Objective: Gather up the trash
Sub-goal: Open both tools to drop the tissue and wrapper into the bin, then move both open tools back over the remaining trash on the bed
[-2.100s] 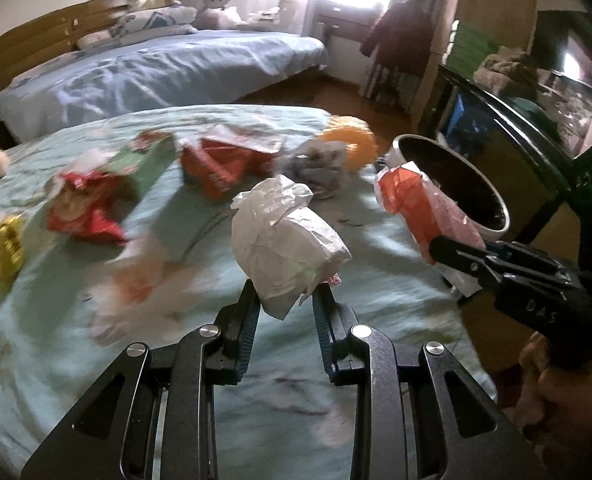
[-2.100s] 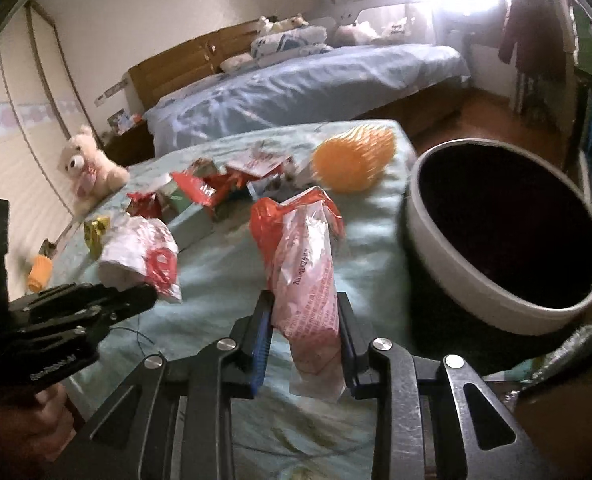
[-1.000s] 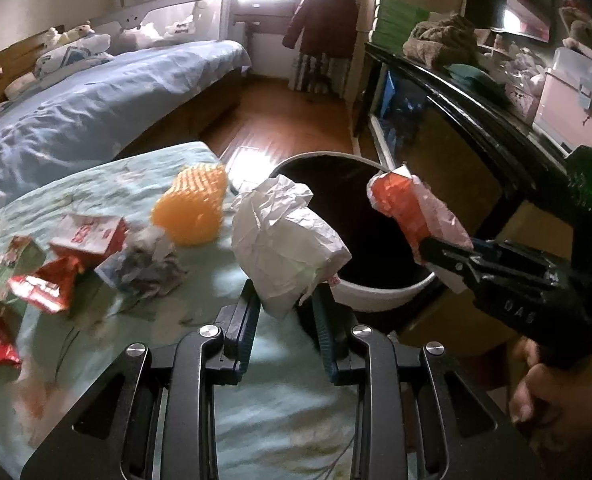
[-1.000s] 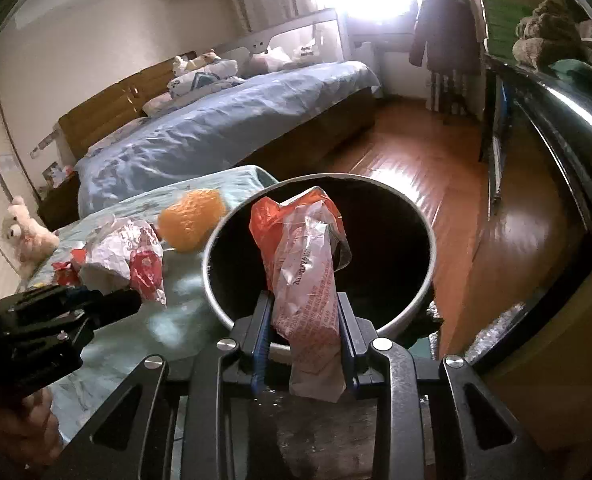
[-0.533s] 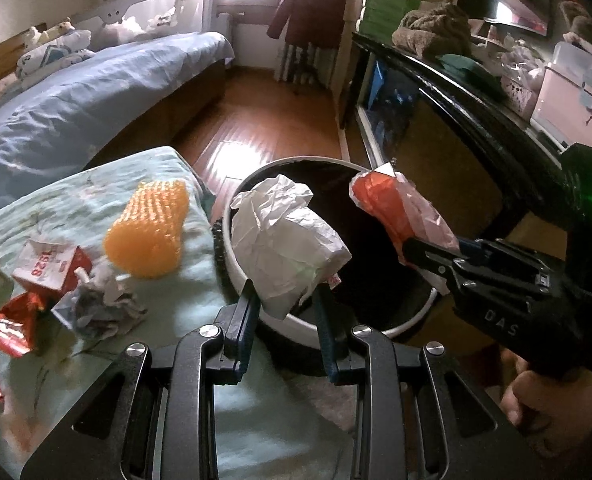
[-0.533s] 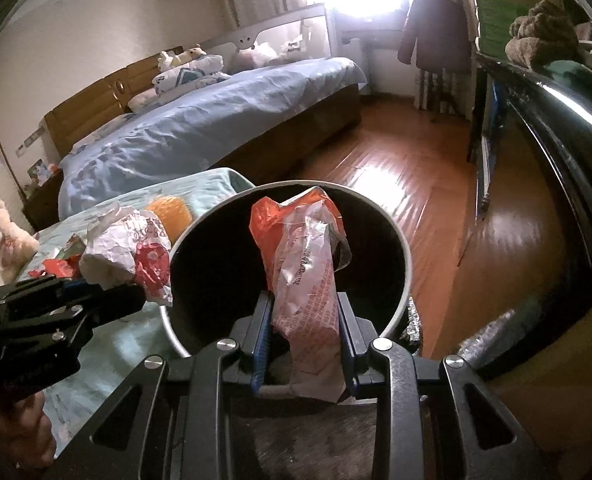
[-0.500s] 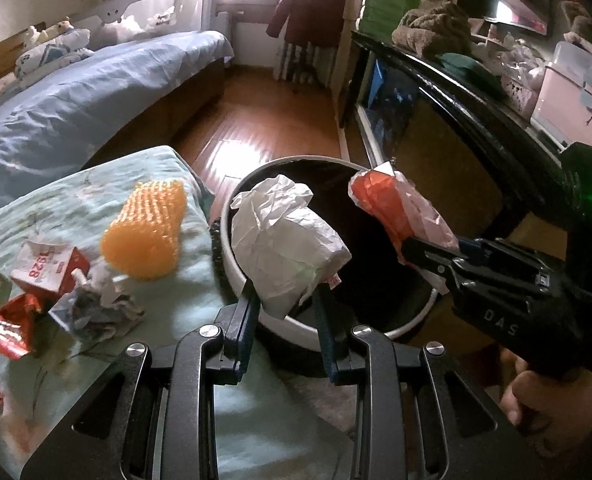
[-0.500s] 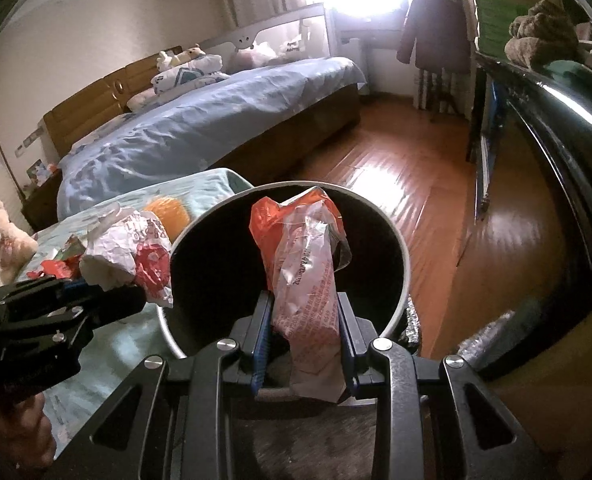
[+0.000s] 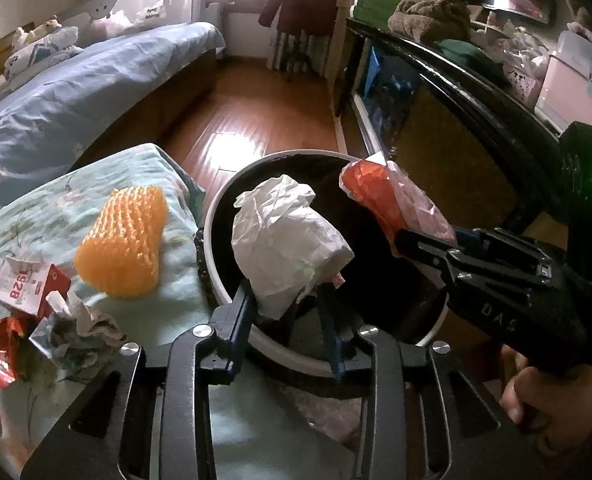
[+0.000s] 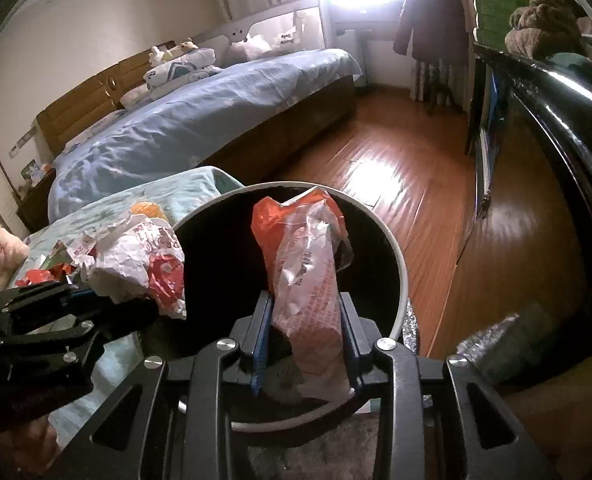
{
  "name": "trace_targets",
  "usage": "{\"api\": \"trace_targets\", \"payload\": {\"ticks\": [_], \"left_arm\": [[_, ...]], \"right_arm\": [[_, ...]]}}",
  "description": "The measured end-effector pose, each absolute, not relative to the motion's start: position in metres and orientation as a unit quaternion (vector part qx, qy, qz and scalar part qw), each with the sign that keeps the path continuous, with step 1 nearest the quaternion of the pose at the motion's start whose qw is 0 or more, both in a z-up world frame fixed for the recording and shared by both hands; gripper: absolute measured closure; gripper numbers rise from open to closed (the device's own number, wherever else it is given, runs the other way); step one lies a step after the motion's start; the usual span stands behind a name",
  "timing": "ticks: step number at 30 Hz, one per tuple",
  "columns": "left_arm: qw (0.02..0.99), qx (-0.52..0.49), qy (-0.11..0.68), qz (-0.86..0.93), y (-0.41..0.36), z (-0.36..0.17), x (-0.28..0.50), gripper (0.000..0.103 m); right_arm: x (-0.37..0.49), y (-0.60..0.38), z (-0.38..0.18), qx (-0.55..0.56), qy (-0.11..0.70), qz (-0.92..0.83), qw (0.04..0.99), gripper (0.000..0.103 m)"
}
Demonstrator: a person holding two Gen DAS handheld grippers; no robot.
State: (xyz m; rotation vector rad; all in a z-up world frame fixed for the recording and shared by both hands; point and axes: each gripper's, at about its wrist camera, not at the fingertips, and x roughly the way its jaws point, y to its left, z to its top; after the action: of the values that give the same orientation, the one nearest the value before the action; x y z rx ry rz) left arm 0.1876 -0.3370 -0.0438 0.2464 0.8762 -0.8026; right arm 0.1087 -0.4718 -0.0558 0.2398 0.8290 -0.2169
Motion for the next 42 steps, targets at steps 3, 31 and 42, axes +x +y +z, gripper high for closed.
{"api": "trace_targets", "payload": {"ticks": [3,31,42], "left_arm": [[0.823,0.11,0.413,-0.375,-0.334,-0.043,0.19,0.061],[0.884,0.015,0.406,-0.231,-0.166,-0.057,0.169,0.028],[0.893,-0.019,0.42,-0.161,-0.095,-0.072,0.169,0.028]], "right_arm": [[0.111,-0.473,-0.055,0.122,0.398,-0.107,0.903,0.066],[0.096,-0.373,-0.042,0.13,0.374,-0.018,0.918,0.011],[0.111,-0.313,-0.05,0.116,0.381,0.038,0.916,0.011]]}}
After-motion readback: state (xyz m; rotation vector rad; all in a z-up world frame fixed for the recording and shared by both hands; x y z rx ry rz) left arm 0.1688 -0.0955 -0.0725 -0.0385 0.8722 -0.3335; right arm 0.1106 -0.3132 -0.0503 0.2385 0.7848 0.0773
